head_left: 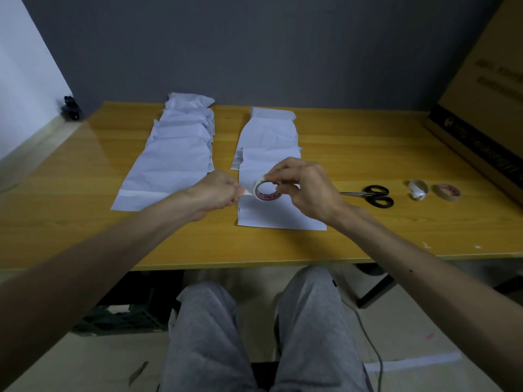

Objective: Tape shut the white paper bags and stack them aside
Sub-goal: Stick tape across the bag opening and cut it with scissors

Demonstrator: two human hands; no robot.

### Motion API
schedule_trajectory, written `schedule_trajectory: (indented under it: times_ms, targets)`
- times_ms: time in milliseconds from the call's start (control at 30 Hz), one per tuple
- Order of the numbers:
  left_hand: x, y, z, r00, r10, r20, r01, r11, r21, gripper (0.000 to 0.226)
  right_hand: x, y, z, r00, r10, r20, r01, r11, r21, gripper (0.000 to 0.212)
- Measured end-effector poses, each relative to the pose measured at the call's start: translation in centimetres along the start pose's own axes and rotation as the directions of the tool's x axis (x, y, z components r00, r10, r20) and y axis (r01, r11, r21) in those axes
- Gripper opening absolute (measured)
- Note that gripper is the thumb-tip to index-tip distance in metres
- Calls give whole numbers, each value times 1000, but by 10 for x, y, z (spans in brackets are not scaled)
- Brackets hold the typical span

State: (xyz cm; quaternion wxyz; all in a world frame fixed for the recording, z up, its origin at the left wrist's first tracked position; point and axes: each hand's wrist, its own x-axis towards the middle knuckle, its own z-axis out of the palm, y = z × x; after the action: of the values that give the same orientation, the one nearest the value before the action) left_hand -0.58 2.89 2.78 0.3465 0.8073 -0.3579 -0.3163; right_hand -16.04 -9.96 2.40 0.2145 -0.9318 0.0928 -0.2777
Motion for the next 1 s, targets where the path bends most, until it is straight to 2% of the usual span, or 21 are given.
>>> schedule_trajectory:
  times_ms: [167,300,400,533,767,1000]
  targets:
    - [5,-4,0,1000,-19,-18,19,999,-27,35,1,0,0,998,50,35,-50,999,16,30]
    - [3,-5,1,998,24,-61,-26,999,-29,32,0,-2,3,993,115,38,-115,993,21,32]
    - [-2,-9,4,981,78,-176,-89,994,-55,31,0,-5,4,980,200,7,-199,972,122,30]
    - [-11,-24,16,938,119,-327,-109,993,50,17,0,-5,6,964,266,-9,-260,948,186,30]
    - [-17,-51,35,943,193,-271,-160,977,139,32,-2,-5,13,961,276,2,-272,943,192,29]
    - [-18,-56,40,921,257,-291,-197,955,221,29,-6,-3,18,961,274,36,-276,946,171,30]
